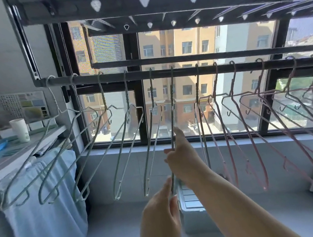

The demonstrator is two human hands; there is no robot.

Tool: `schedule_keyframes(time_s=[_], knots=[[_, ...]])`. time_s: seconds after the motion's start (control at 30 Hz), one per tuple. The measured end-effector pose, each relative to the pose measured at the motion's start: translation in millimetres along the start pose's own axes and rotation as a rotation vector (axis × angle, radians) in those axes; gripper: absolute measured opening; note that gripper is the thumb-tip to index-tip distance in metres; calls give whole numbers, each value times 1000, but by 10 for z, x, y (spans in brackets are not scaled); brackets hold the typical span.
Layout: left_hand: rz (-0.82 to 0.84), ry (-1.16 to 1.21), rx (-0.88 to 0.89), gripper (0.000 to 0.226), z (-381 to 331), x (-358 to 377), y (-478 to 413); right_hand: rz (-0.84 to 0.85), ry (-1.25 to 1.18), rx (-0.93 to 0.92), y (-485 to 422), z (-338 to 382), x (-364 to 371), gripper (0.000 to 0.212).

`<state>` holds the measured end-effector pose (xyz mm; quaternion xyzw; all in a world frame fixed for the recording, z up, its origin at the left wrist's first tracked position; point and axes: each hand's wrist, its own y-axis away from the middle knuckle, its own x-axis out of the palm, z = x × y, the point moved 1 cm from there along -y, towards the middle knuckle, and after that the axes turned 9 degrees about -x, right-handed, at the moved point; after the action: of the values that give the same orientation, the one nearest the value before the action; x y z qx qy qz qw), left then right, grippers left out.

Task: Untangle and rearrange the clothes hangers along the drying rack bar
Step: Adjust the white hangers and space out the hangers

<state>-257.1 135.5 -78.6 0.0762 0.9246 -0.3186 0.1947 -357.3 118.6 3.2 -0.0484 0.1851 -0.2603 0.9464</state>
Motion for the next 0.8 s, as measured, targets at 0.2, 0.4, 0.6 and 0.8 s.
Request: schedule_keyframes(time_s=[0.2,0.4,0.6,0.8], knots=[[55,11,49,40,-5,49,-40,-76,-86,62,73,69,-105,70],[88,42,63,38,-74,63,-86,-137,-118,66,77,113,-159,64],[79,34,68,35,-86,35,-125,-180,-106,31,59,111,-116,64],[103,75,69,37,5,19,-90,-132,-13,49,138,194,-92,60]])
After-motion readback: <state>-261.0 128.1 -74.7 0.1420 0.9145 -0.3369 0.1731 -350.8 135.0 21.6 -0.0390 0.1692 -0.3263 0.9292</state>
